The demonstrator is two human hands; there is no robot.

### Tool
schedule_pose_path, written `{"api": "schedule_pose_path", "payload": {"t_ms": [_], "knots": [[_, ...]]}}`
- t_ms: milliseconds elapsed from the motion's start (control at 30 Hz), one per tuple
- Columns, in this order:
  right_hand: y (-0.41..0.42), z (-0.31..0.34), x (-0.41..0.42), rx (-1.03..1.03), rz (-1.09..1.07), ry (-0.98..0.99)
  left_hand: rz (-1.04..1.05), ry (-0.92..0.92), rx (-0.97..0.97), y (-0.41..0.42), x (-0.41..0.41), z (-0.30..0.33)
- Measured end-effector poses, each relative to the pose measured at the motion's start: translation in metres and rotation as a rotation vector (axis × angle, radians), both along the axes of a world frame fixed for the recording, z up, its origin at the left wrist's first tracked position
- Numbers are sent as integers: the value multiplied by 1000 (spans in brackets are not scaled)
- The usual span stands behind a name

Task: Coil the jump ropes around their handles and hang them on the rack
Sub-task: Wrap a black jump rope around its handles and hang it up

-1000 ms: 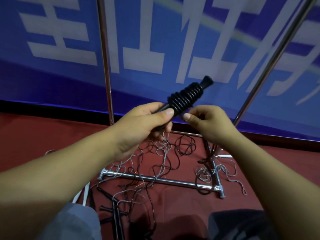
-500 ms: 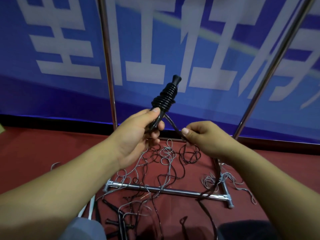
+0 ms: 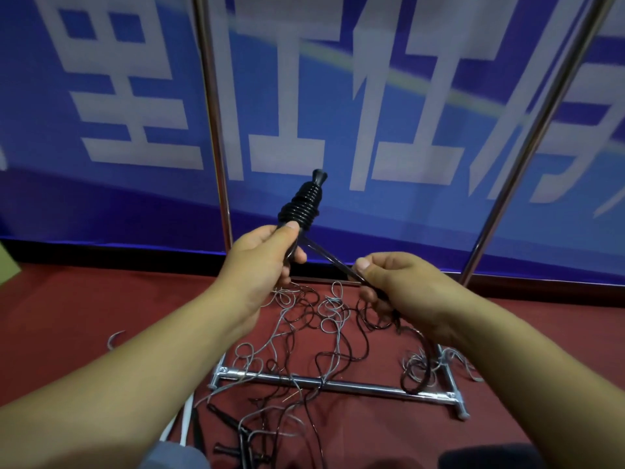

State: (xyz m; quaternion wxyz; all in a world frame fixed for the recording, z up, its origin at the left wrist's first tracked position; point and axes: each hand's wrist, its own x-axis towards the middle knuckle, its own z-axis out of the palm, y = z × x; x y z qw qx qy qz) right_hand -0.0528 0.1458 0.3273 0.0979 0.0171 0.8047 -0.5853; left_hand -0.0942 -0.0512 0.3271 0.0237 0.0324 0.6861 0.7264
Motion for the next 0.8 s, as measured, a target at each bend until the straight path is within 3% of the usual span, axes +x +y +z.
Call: {"api": "schedule_pose_path", "payload": {"t_ms": [233, 367, 567, 800], "knots": [[-10, 4, 16, 18, 48, 45, 66, 134, -353, -10, -8, -4], [-7, 2, 19, 83, 29, 34, 59, 158, -457, -12, -9, -2], [-4, 1, 21, 287, 54, 103, 92, 346, -808, -17, -13, -8], [-9, 4, 28, 246, 32, 55, 103, 417, -971, -17, -17, -17]]}}
